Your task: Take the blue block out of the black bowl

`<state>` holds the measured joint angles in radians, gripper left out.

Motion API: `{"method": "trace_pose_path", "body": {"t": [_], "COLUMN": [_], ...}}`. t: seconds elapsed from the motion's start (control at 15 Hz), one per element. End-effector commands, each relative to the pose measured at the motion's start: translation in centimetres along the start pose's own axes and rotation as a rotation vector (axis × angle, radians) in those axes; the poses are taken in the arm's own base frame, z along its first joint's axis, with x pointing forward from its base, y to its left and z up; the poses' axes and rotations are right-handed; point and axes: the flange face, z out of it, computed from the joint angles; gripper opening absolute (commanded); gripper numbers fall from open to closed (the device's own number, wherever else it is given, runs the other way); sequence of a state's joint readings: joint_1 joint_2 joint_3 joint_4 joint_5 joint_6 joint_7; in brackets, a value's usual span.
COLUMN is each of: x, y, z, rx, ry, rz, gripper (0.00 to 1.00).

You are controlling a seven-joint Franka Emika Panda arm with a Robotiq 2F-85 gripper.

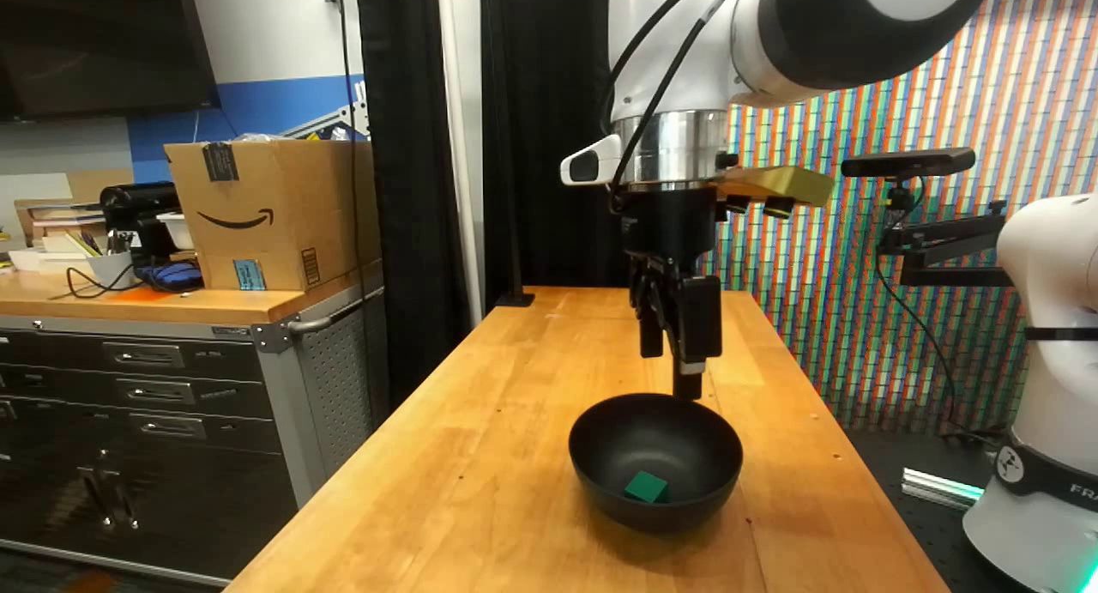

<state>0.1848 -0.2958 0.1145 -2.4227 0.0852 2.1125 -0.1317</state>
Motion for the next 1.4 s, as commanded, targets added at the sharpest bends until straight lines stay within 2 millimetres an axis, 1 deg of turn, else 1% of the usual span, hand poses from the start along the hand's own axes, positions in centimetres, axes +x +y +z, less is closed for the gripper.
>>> {"method": "trace_pose_path", "body": {"t": [0.0,0.2,0.4,0.67,1.07,1.33], "x": [1.0,1.3,1.5,1.9,2.5,2.8], "y": [1.8,2.4,2.0,1.2,0.2,0.5], "z": [0.3,1.4,2.7,4.0,5.1,5.8], "rx": [0.001,0.007,0.002,0.004,0.012,0.017], "ry": [0.001,-0.021,-0.049,-0.07,-0.053,-0.042], "rz": [-0.01,-0.005,-0.002,-0.009,-0.026,-0.027], "gripper": [1.0,1.0,1.0,1.0,1.0,1.0]}}
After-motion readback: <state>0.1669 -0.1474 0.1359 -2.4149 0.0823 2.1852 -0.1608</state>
